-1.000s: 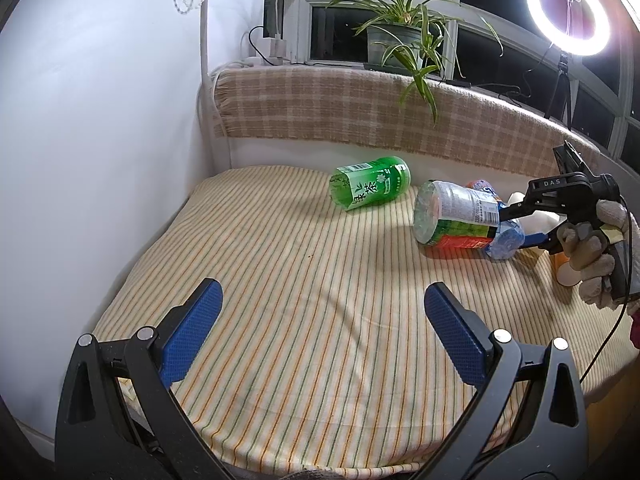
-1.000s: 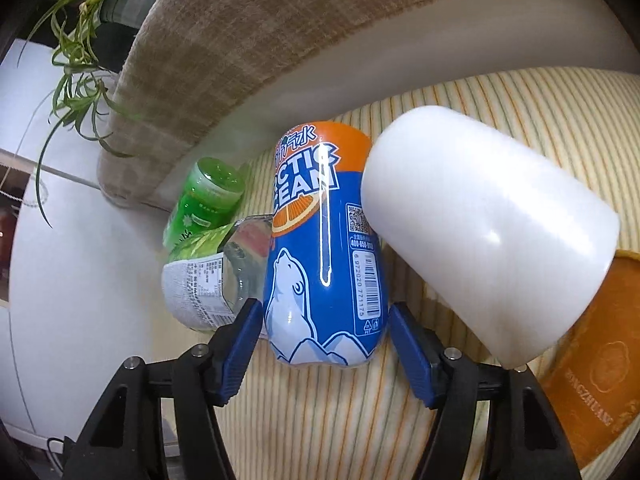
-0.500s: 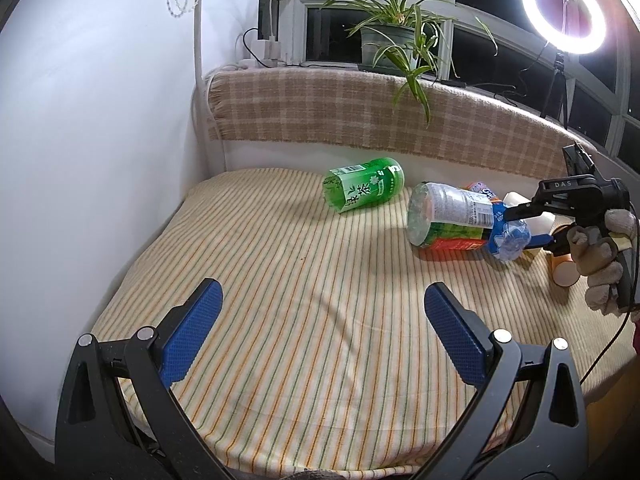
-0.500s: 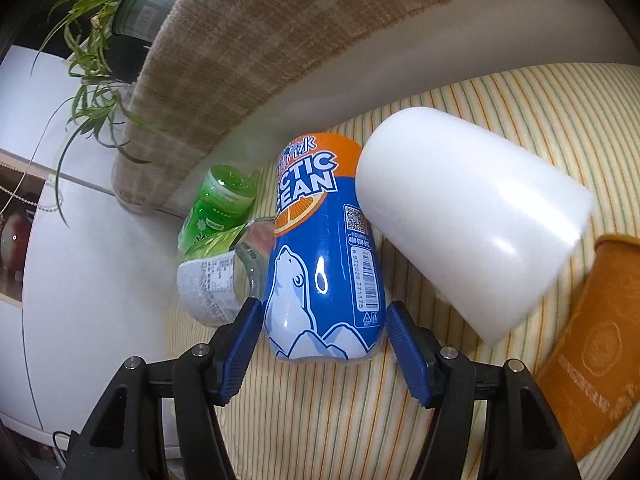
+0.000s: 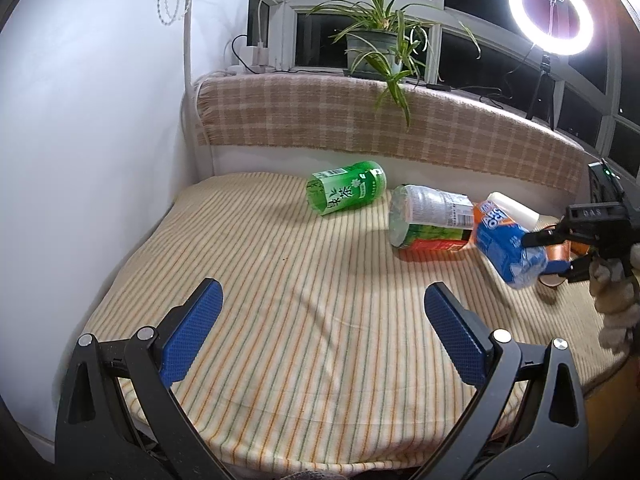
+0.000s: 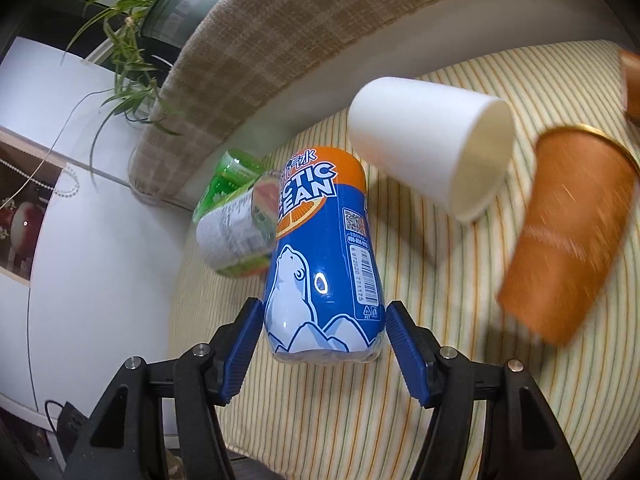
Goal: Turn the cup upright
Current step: 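Carry the bottle with the right tool toward the approaching left tool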
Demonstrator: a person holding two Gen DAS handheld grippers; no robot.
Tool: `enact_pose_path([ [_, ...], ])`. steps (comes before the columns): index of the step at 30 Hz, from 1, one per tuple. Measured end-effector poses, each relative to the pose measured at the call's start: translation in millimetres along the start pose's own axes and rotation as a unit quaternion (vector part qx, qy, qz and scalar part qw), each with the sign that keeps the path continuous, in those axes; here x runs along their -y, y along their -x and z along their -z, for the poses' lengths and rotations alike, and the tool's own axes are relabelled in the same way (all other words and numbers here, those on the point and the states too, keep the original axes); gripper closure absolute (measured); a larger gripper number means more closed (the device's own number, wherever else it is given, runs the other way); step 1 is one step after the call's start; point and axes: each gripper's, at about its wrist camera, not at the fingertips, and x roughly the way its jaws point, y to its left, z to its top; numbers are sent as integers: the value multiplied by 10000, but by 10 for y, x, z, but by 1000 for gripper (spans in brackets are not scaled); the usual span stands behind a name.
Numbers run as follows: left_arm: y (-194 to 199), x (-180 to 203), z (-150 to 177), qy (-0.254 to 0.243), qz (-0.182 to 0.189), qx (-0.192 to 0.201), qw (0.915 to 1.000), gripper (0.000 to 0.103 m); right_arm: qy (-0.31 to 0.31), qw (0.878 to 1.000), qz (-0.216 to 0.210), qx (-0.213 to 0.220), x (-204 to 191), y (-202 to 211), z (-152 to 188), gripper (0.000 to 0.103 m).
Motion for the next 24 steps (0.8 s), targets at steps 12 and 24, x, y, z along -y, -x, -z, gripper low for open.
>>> enact_pose_path([
  [12,36,311,-9,38,487,-95,9988,0,89,9987,182,460,-5,254,574,37],
  [24,-202,650,-140,366,1264,-591,9895,4,346,9969,186,680,-64,370,851,38],
])
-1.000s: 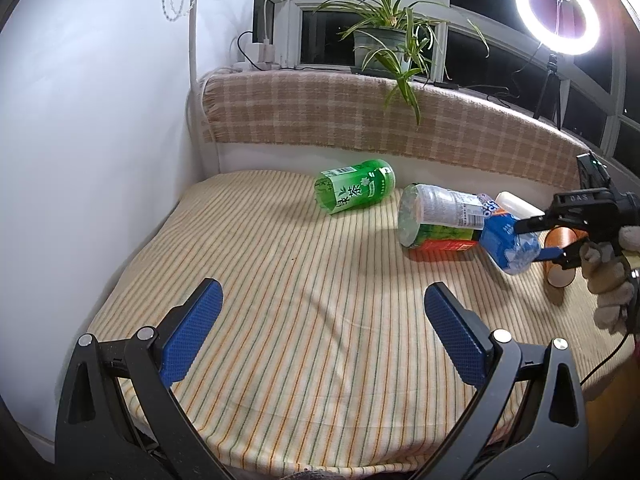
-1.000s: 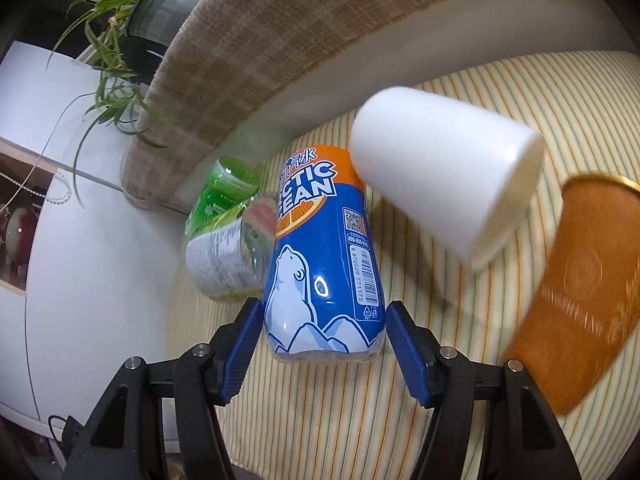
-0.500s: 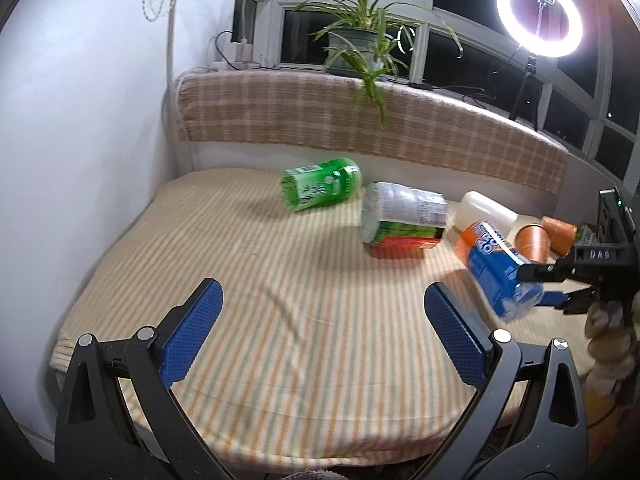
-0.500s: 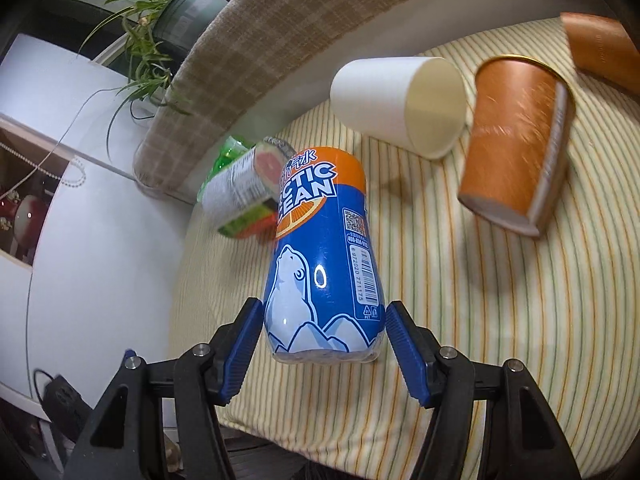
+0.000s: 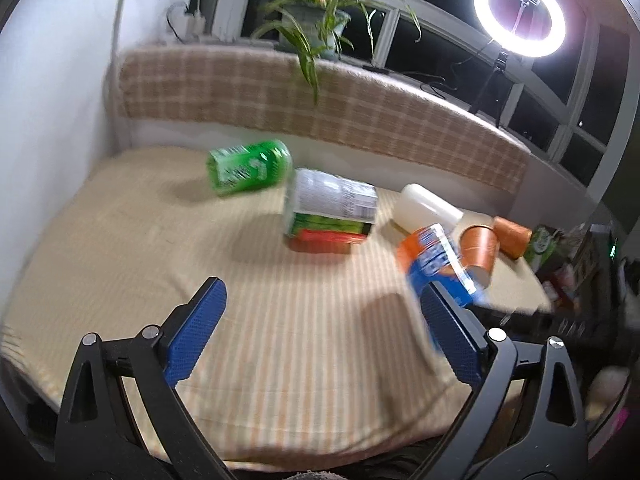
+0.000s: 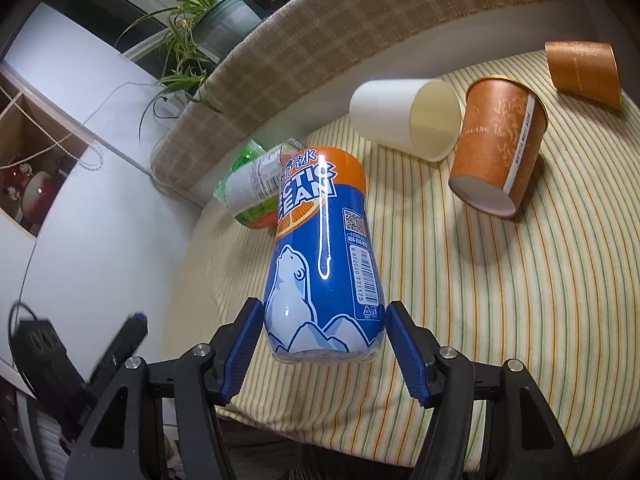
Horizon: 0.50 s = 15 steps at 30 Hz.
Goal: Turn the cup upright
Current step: 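Carry the bottle with the right tool toward the approaching left tool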
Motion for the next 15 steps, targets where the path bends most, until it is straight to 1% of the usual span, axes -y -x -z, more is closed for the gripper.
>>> enact_pose_path([
  [3,-173,20,-48,234,259,-277,9990,4,-8,9999,92,-89,-23,-101,61,37],
  [8,-402,132,-88,302,561,-673,9957,7,80,9996,247,-143,-59,-238,150,36],
  [11,-584,147,-112,541,878,-1064,9890,7,263,9992,269,-146,-105,-242,173,34],
  [12,-643,138,-123,656,952,-1181,9862,8,312,9991,249,-124,-115,-215,189,33],
  [13,-705,133,-133,773,1028,-1280,9834,10,352,9991,213,-59,-118,-159,195,28],
  [14,-744,127,-137,836,1076,-1347,9815,11,368,9991,198,-7,-115,-112,201,26],
  [15,-825,122,-140,962,1173,-1494,9771,11,405,9990,196,78,-108,-32,204,24],
])
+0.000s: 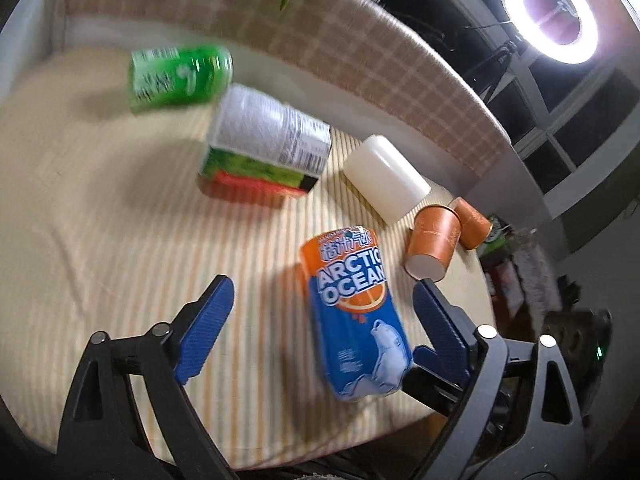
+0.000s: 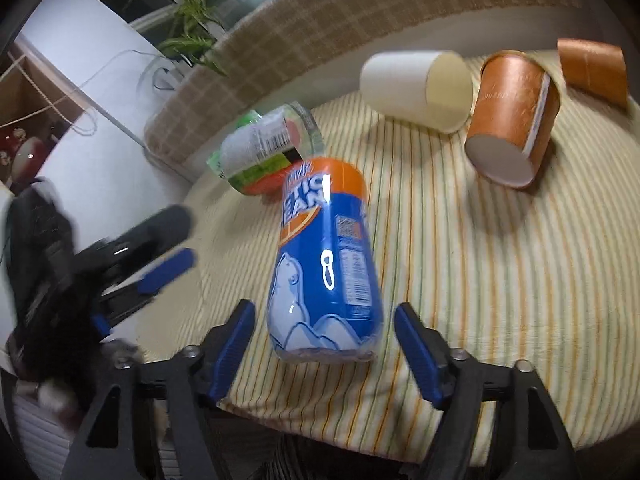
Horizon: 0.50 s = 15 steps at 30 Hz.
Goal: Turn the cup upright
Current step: 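Carry the bottle with the right tool toward the approaching left tool, then grasp the bottle with the left tool while the right tool opens and releases it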
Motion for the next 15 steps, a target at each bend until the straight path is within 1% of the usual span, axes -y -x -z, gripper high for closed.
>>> enact_pose_path([
  [5,-272,-58,-60,435,346,-500,9972,13,61,9996,86,276,107,363,28,24],
  [7,-394,-42,-66,519,424,-677,9955,19,-14,9992,142,383,189,513,50,24],
  [12,-583,-7,-76,650,502,-900,9926,19,-311,9977,212,561,415,761,111,23],
  [15,-693,40,-69,700,578,-1002,9908,19,-483,9966,263,616,537,835,138,22],
])
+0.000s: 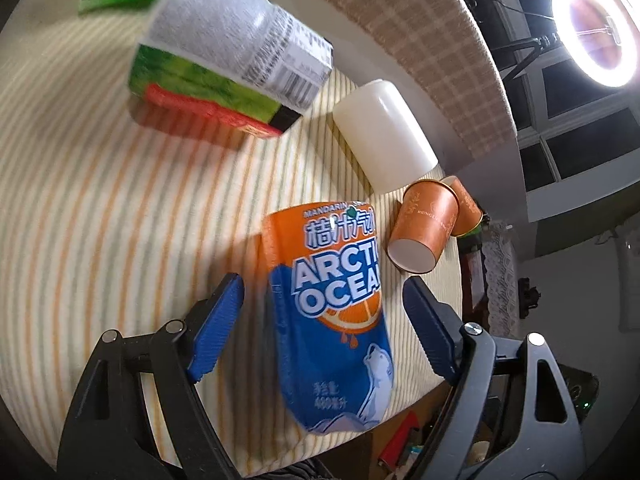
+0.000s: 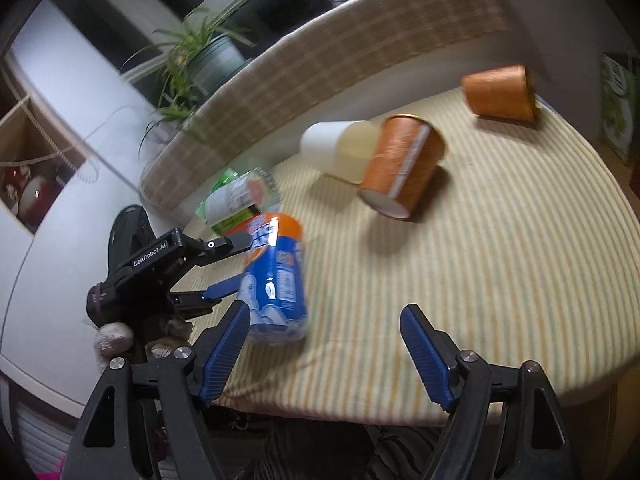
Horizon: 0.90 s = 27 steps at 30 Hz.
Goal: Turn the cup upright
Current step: 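Grasp the bottle with the left tool while the right tool opens and releases it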
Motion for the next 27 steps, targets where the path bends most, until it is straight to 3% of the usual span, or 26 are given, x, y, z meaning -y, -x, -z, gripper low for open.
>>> enact_pose_path([
  [5,-123,21,0,-9,1,-121,9999,26,-204,9998,77,30,147,46,14,22],
  [9,-181,47,-4,-59,-41,-124,9999,37,-271,9996,89,43,207,68,24,22],
  [12,-193,89,-10,-134,-74,-84,9998,39,-288,9995,104,52,230,73,20,22],
  [18,-100,196,16,-494,-284,165,9982,40,-377,9992,112,24,272,48,18,22],
  [27,161,518,123,-1397,-740,872,9836,40,-411,9991,119,14,272,35,10,22],
])
